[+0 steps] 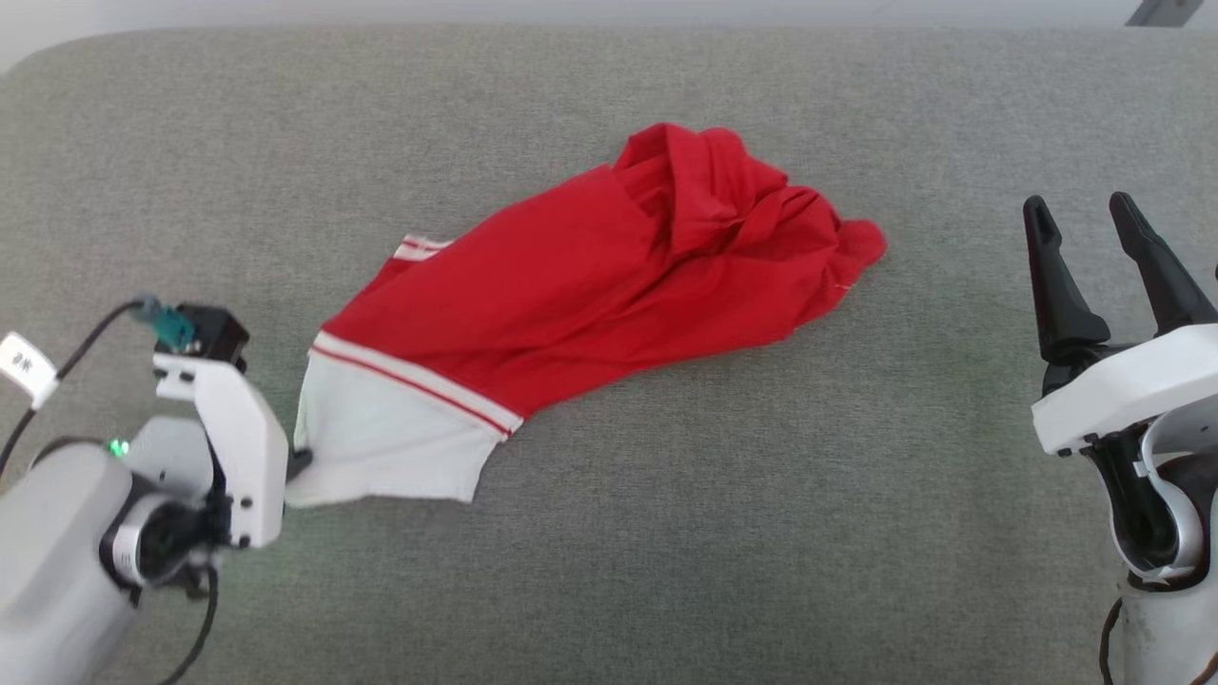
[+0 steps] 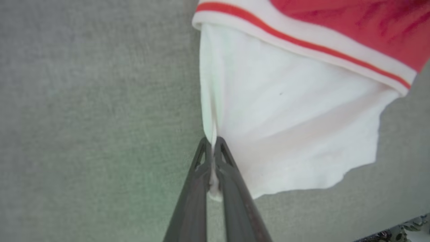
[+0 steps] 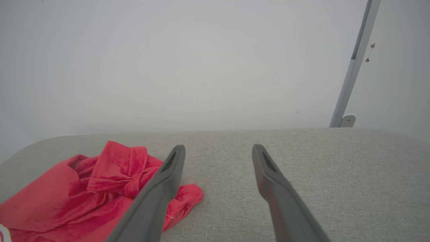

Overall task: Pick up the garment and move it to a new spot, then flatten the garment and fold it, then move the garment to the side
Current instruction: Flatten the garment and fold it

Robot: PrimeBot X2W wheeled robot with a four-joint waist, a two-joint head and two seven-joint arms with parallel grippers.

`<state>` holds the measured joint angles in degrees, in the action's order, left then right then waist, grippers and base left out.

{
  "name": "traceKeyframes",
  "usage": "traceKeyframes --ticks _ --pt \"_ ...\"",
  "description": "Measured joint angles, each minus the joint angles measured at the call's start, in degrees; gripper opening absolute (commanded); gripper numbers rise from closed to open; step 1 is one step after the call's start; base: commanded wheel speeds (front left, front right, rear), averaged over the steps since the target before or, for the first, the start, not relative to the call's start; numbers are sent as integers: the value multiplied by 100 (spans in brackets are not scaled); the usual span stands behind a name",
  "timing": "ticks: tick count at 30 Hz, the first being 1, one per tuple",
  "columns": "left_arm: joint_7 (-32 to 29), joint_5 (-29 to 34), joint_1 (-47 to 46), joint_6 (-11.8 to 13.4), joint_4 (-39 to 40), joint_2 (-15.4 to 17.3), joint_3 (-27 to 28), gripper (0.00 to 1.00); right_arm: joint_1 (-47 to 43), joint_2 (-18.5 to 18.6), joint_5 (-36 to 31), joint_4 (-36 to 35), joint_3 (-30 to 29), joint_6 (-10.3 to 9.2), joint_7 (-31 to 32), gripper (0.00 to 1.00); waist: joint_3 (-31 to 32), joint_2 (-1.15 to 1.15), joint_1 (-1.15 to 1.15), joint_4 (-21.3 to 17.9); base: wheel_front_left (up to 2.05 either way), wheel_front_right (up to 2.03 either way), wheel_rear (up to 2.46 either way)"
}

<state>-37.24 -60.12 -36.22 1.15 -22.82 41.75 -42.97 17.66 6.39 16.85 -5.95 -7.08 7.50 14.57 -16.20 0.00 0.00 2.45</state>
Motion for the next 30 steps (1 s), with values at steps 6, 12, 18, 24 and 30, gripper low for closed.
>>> traceKeyframes --ticks 6,12,18,24,30 --pt "-218 -136 669 470 950 348 -36 0 -39 -3 -13 -40 -11 0 104 100 15 0 0 128 0 0 0" --pt "155 -99 856 682 1438 405 85 68 -43 47 63 -19 143 0 196 100 35 0 0 268 0 0 0" --pt "966 3 927 709 1560 276 335 100 -41 243 199 145 595 0 357 100 98 0 0 406 0 0 0" --pt "2325 332 990 604 1553 26 639 100 58 538 469 424 1227 0 587 100 184 0 0 608 0 0 0" --pt "3685 646 1171 594 1441 -208 935 100 309 866 780 759 1842 0 817 100 248 0 0 873 0 0 0"
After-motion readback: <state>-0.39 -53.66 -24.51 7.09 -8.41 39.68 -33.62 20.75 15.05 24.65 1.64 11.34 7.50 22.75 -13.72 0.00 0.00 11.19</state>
